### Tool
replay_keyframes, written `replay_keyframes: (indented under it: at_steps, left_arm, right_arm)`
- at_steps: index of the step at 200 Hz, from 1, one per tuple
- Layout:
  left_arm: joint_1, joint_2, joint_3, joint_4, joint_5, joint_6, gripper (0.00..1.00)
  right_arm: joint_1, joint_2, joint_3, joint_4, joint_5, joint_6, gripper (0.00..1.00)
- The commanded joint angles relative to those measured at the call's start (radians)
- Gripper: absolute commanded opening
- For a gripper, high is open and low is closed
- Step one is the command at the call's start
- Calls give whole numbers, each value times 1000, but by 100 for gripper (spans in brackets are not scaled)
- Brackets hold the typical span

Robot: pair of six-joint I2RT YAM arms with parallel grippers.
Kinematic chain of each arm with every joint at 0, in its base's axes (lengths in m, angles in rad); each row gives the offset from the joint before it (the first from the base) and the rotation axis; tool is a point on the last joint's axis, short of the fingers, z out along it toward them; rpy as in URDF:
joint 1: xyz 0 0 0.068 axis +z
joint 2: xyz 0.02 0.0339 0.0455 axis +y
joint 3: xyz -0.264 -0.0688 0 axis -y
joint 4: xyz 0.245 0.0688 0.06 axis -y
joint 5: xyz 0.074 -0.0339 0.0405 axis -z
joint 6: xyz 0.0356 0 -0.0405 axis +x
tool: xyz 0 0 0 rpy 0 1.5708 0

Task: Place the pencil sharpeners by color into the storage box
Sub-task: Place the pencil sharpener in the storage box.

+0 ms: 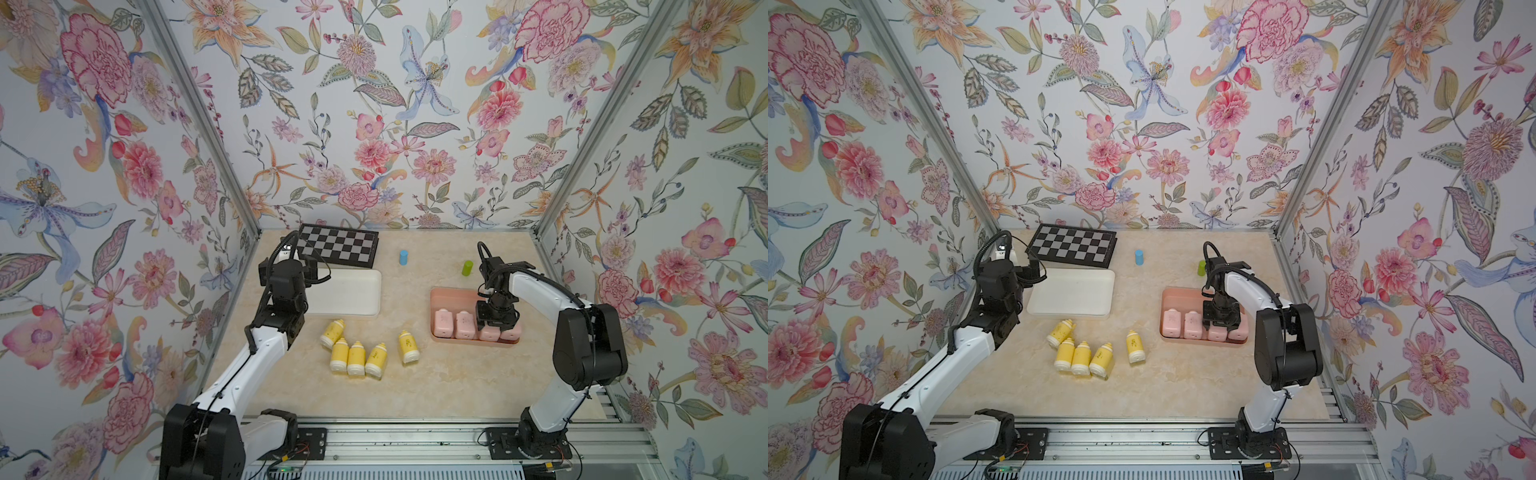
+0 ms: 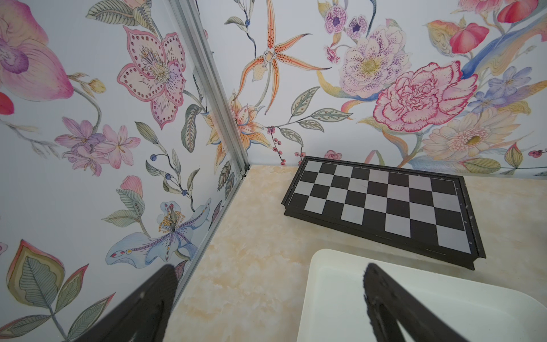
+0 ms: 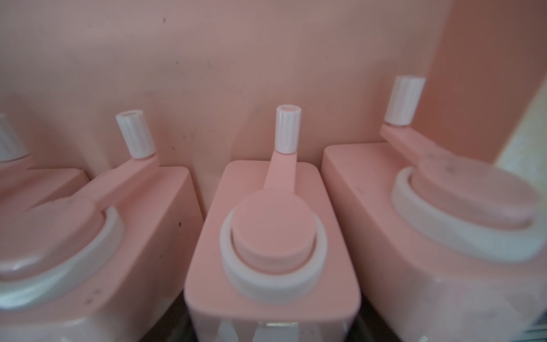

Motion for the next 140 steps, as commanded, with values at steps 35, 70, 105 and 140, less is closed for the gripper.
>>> replay_keyframes:
  at_steps: [35,70,105,140]
  left_arm:
    - [-11,10,3,-1,1,15,99]
    - [-12,10,3,0,1,15,100]
    - [-11,10,3,0,1,16,99]
    - [-12,7,3,0,0,17,100]
  right_arm:
    - [-11,23,-22,6,-3,-19,45]
    - [-14,21,-29,9,-3,-19,47]
    - [-14,16,-28,9,-4,-19,52]
    - [-14,6,-26,8,-7,-19,57]
